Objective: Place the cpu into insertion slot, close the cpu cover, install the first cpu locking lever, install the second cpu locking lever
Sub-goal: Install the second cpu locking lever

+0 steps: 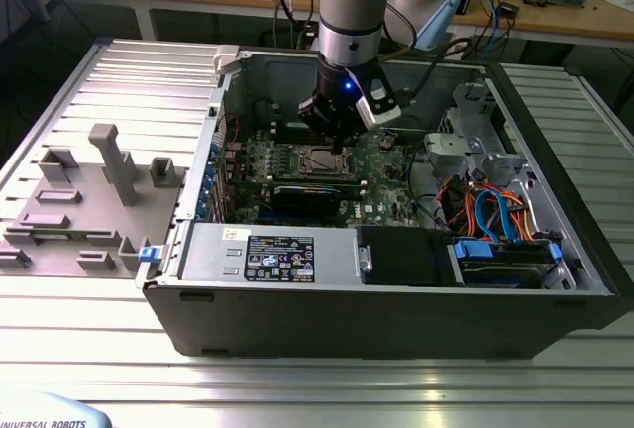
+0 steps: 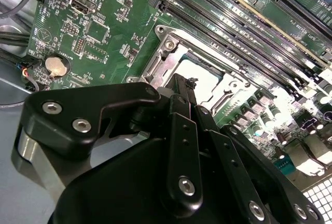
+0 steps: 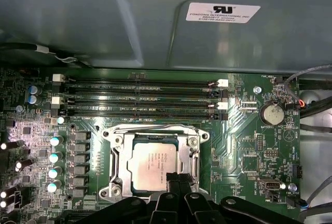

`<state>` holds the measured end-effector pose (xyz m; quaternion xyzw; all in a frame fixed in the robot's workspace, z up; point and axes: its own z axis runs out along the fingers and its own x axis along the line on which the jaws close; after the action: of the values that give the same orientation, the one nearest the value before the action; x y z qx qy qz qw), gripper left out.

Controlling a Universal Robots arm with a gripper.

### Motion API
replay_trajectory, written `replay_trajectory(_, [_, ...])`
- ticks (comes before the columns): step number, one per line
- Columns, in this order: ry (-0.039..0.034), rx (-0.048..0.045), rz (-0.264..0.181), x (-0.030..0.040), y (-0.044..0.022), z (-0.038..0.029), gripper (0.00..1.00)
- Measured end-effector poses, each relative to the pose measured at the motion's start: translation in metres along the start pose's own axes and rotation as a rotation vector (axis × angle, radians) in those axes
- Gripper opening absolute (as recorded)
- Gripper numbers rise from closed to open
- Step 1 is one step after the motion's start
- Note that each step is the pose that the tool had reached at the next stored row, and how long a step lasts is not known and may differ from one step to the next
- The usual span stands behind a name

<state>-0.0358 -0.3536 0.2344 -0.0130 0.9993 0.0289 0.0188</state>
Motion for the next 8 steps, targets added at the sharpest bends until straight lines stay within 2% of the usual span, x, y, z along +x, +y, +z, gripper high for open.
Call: replay_trajectory(8, [0.0001,0.0003,0.000,0.0000,-0.0007,-0.0007,0.11])
